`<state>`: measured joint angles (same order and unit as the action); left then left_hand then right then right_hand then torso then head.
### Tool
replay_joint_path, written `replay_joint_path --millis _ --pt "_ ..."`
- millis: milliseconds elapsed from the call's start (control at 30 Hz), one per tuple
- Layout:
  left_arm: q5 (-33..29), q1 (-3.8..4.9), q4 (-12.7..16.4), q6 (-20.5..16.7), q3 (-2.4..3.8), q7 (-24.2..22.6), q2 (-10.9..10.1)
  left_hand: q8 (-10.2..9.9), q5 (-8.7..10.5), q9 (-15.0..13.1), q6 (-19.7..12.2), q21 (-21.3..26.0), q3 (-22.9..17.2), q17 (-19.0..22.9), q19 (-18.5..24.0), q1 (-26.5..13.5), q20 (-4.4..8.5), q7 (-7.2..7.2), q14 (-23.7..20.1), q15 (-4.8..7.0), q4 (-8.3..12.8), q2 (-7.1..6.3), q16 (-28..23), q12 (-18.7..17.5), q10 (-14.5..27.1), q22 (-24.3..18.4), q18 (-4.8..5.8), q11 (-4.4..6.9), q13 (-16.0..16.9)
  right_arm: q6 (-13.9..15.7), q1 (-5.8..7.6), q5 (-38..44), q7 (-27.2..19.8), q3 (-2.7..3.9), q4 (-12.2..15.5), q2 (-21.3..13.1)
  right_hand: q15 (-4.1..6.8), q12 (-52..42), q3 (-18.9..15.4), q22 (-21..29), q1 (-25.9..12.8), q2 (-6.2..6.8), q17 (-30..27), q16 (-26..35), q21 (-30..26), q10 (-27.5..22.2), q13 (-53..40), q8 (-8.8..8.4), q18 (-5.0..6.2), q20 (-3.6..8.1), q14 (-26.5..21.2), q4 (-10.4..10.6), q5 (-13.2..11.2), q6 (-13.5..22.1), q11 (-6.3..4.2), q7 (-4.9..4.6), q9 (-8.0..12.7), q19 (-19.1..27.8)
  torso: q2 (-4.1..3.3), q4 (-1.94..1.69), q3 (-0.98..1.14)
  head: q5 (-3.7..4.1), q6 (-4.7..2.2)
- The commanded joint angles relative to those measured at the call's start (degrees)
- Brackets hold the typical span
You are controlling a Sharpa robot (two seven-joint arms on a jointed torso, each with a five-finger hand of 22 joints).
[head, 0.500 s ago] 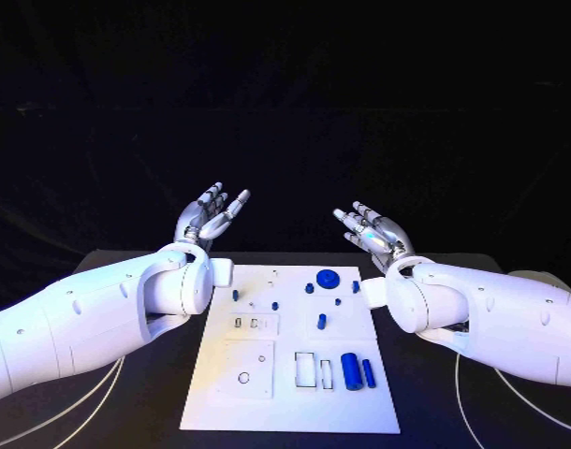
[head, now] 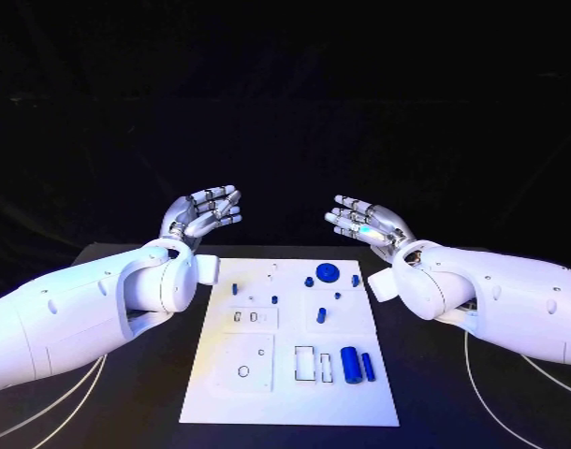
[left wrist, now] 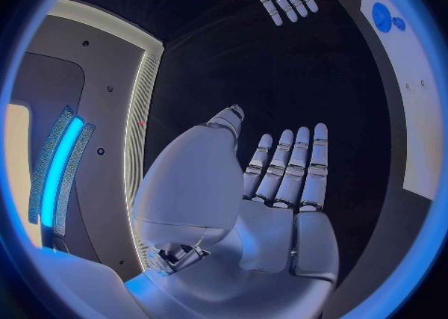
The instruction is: Assemble the parts on the task board
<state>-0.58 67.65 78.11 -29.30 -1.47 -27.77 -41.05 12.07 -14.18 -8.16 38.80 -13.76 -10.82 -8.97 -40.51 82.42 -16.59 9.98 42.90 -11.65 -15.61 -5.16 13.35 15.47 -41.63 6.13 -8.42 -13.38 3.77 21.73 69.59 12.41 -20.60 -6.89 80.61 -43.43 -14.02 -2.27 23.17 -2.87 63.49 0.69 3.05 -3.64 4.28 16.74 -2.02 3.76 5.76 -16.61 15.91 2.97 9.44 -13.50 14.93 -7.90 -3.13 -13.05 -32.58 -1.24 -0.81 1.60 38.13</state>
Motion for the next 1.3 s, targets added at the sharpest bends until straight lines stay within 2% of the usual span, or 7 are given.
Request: replay_joint_path --millis 33,400,467,600,1033,1133,1300 --pt "0.2 0.06 0.8 1.0 0.03 -1.2 0.1 2.0 0.2 -1.0 4.9 -1.4 -1.2 -1.2 -4.3 1.1 0.1 4.65 5.1 1.44 0.0 -0.34 1.9 -0.9 -4.9 0.0 -1.92 1.16 -0.1 1.7 0.27 8.9 -2.5 0.03 0.3 0.0 -0.11 -1.6 0.7 -1.0 3.1 0.57 1.9 -2.9 2.4 12.4 -0.9 2.84 0.77 -0.12 11.4 -2.2 0.8 -8.3 0.32 -9.07 -2.0 -4.6 -0.75 -0.47 -0.22 0.42 0.15" --pt "0.5 0.13 4.1 1.8 0.1 -0.9 -2.3 3.0 0.23 -1.3 8.6 -2.8 -5.2 -3.8 -10.4 3.2 1.74 3.31 11.6 3.6 0.7 -2.69 3.8 -3.4 -13.2 -0.7 -2.21 3.0 0.0 3.0 1.69 16.8 -2.1 0.05 -0.1 -1.2 2.01 -2.7 2.3 -2.6 5.6 1.68 4.1 -6.7 7.6 32.0 -1.7 7.09 2.77 -0.03 29.5 -4.0 0.8 -21.5 -1.34 -8.41 -4.7 -17.6 -2.17 -1.11 -0.48 1.32 0.35" --pt "0.8 0.17 5.0 2.3 0.18 -0.8 -3.0 3.1 0.27 -1.3 9.2 -3.1 -6.1 -4.4 -11.5 3.2 2.18 3.12 12.8 4.0 0.7 -3.29 4.3 -4.0 -14.4 -0.7 -2.22 3.28 0.0 3.0 2.09 19.8 -1.5 0.06 -0.3 -1.5 2.95 -3.0 3.0 -3.5 6.5 2.27 4.5 -7.7 10.3 34.7 -1.7 8.69 3.76 0.03 32.6 -4.8 0.6 -26.5 -2.06 -7.91 -5.7 -24.5 -2.6 -1.27 -0.59 1.57 0.34" --pt "2.0 0.26 7.3 3.7 0.36 -0.8 -4.7 3.2 0.3 -1.4 9.7 -3.5 -6.8 -5.1 -12.6 3.0 2.67 2.93 14.0 4.41 0.7 -4.1 4.7 -4.5 -16.0 -0.8 -2.2 3.6 0.1 2.0 2.98 33.7 1.1 0.17 -0.9 -2.0 4.63 -3.1 5.3 -3.6 8.4 3.43 4.9 -9.0 12.1 39.6 -1.7 10.4 4.88 0.51 38.0 -6.5 0.8 -32.8 -3.42 -6.8 -6.5 -29.6 -3.59 -1.64 -0.76 2.19 0.47" --pt "4.9 0.46 14.8 5.8 0.84 0.1 -9.1 3.4 0.39 -1.5 10.2 -3.7 -6.9 -5.9 -13.7 2.0 3.01 2.53 14.9 4.75 0.3 -5.18 4.8 -5.2 -17.3 -0.9 -2.22 3.95 0.1 -3.2 5.69 65.6 15.2 0.57 -1.0 -2.9 10.96 -2.4 7.1 -5.6 7.7 8.47 9.8 -15.5 18.6 52.7 -2.1 11.83 4.84 6.84 57.0 -5.9 -2.2 -41.0 -8.32 -2.62 -7.3 -45.5 -6.54 -2.87 -1.35 3.44 0.24" --pt "4.8 0.49 15.9 6.0 0.89 0.3 -9.6 3.4 0.38 -1.5 10.2 -3.9 -7.0 -6.1 -14.2 1.9 3.22 2.5 15.1 4.83 0.3 -5.31 4.9 -5.5 -17.5 -0.8 -2.23 3.99 0.0 -5.2 6.29 71.0 18.7 0.63 -0.4 -2.9 12.69 -1.9 6.5 -7.3 7.7 9.53 13.2 -19.1 22.0 54.6 -2.3 11.81 4.8 8.9 63.3 -5.3 -1.2 -41.9 -9.39 -1.84 -7.7 -50.5 -7.13 -3.07 -1.48 3.76 0.1" --pt "4.4 0.51 16.6 6.3 0.92 0.5 -9.8 3.4 0.38 -1.5 10.2 -4.0 -7.0 -6.2 -14.4 1.9 3.31 2.51 15.2 4.86 0.3 -5.35 4.9 -5.7 -17.5 -0.8 -2.23 3.99 0.0 -7.8 6.85 77.8 22.5 0.68 0.4 -2.5 13.93 -1.4 5.6 -10.5 7.4 11.16 20.8 -28.7 27.3 54.7 -3.1 11.28 4.63 11.04 69.3 -3.8 -1.0 -42.5 -10.16 -0.98 -8.3 -56.1 -7.96 -3.49 -1.68 4.18 0.0"
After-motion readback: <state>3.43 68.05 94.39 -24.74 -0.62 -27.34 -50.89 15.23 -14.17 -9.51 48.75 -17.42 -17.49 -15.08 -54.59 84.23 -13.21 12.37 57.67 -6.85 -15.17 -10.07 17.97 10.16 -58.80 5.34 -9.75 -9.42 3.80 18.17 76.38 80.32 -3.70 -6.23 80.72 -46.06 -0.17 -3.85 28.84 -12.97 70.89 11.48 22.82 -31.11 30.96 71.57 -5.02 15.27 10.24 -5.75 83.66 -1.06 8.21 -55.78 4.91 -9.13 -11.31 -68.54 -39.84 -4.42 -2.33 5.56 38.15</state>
